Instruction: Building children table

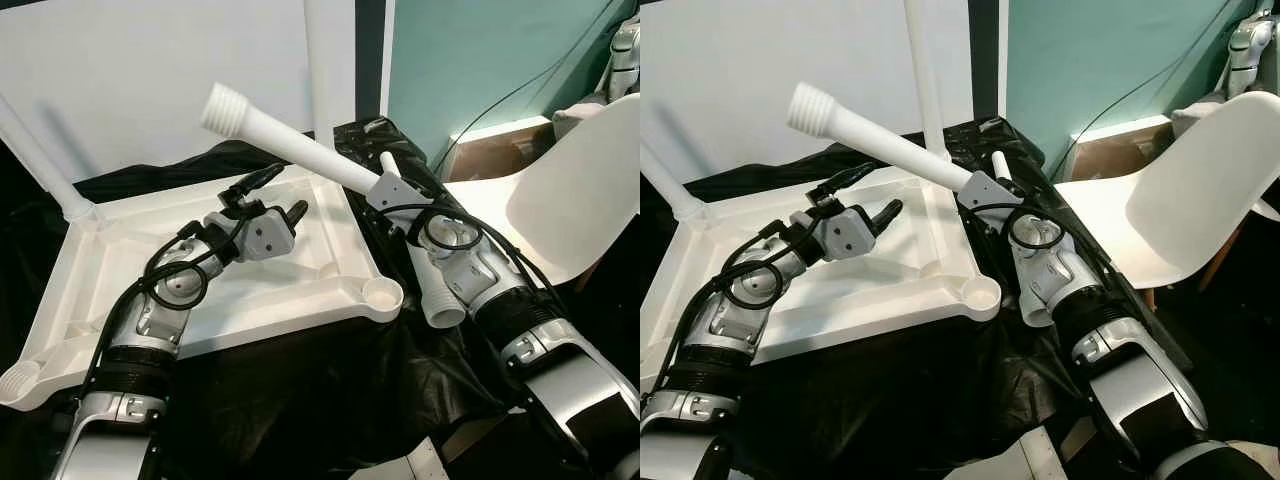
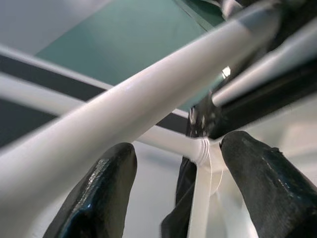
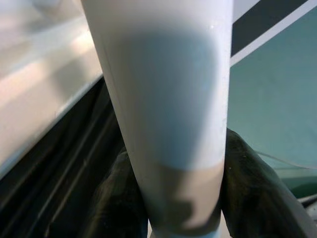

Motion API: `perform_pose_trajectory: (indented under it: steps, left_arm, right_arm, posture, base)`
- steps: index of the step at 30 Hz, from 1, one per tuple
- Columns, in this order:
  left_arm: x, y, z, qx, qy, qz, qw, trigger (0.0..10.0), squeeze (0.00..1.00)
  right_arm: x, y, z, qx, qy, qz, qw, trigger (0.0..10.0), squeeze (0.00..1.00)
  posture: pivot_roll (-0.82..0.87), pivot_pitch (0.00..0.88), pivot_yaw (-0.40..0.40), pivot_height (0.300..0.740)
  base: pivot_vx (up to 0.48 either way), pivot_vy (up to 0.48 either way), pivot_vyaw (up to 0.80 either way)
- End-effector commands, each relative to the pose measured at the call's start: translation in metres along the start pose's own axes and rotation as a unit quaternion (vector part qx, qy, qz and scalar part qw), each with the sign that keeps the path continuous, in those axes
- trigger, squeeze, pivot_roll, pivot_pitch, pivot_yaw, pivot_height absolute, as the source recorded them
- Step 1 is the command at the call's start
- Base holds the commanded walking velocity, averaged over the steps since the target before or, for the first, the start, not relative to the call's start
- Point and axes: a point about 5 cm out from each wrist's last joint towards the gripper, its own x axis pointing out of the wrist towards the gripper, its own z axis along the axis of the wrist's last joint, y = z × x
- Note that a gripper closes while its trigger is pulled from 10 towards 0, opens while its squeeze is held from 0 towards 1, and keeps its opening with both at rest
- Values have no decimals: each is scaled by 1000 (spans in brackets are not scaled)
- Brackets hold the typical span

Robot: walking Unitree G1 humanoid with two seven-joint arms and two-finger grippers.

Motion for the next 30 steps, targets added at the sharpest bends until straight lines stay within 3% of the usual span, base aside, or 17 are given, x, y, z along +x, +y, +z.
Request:
perform_pose_trajectory:
  steps: [1, 9, 19, 22, 30]
  left_arm:
    - [-7, 25, 0, 23, 2, 271, 962, 10000, 0]
    - [-9, 30, 1, 46, 0, 292, 955, 10000, 0]
    - [-5, 42, 16, 42, -35, 326, 944, 10000, 0]
    - [3, 46, 29, 84, -53, 320, 942, 10000, 0]
    - [11, 37, 25, 158, -24, 260, 952, 10000, 0]
  right_arm:
    - [1, 2, -1, -9, 8, 9, 1000, 0, 0]
    - [2, 4, -13, -30, 40, 27, 998, 0, 0]
    - [3, 9, -11, -49, 41, 55, 996, 0, 0]
    - [4, 17, -3, -86, 30, 94, 991, 0, 0]
    - [3, 15, 5, -117, 11, 104, 988, 0, 0]
  posture:
    - [-73, 0, 91, 740]
    - [-77, 0, 89, 740]
    - [-79, 0, 89, 740]
    - [-73, 0, 88, 740]
    - [-74, 0, 89, 740]
  base:
    - [0, 0, 0]
    - [0, 0, 0]
    - [0, 0, 0]
    - [0, 0, 0]
    - [0, 0, 0]
